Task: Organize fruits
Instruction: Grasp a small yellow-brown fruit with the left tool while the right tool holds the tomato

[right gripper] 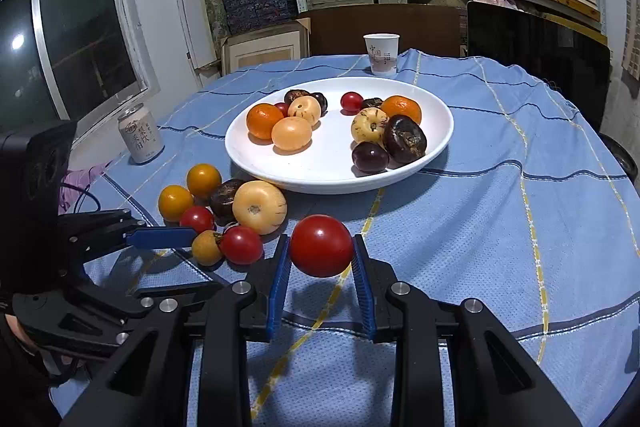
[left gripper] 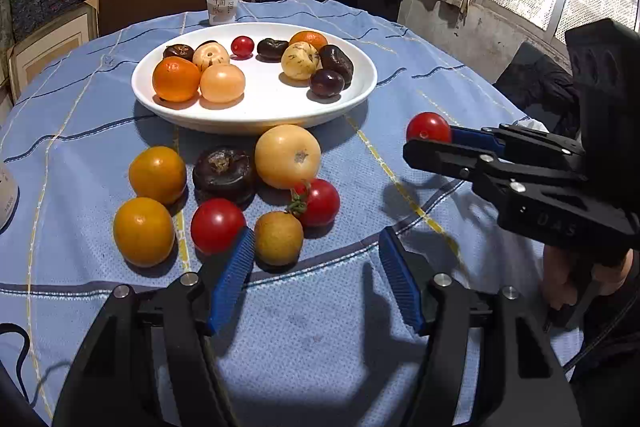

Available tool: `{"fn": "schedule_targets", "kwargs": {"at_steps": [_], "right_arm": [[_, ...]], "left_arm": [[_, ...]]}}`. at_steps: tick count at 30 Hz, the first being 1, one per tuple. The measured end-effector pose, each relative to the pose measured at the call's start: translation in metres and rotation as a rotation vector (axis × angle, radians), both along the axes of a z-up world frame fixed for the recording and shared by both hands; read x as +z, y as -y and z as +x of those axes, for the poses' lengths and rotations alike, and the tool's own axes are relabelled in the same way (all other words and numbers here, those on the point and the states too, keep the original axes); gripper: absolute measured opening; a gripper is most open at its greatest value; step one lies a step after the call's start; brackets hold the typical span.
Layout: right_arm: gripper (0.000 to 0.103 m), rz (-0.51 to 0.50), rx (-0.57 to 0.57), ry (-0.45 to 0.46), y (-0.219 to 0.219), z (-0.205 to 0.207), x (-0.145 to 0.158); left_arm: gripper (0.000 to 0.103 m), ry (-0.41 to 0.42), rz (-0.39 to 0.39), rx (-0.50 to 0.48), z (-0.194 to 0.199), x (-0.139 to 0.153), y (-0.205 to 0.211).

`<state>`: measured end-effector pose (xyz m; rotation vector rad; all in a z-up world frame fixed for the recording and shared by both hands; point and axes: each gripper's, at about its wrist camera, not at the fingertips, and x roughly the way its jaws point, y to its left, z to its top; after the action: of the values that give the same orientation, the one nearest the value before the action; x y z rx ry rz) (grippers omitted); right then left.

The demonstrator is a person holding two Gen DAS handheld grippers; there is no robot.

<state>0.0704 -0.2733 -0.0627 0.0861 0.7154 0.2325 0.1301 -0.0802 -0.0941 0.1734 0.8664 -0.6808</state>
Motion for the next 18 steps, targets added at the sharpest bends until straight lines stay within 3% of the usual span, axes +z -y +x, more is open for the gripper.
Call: {"fn": "schedule_targets", "kwargs": {"at_steps": [1, 3, 7, 18], "right_arm": [[0.031, -0.001, -0.001, 0.002, 0.0, 0.0, 0.0], [0.031, 0.001, -0.002, 0.0, 0.001, 0.0, 0.0], [0.031, 0.008, -0.007, -0.004, 0.003, 0.001, -0.001], [0.031, 0.006, -0.005, -0.007, 0.003, 0.002, -0.001]], "left_arm": [[0.063, -0.002, 0.01, 0.004, 0.003, -0.002, 0.002], [0.048, -0.027, 0.035, 0.024, 0.01, -0.007, 0.003], [0.033, -0.018, 0.063, 0.048, 0.015, -0.009, 0.0], [0.036, -0.017, 0.059, 0.107, 0.021, -0.007, -0.008]]}}
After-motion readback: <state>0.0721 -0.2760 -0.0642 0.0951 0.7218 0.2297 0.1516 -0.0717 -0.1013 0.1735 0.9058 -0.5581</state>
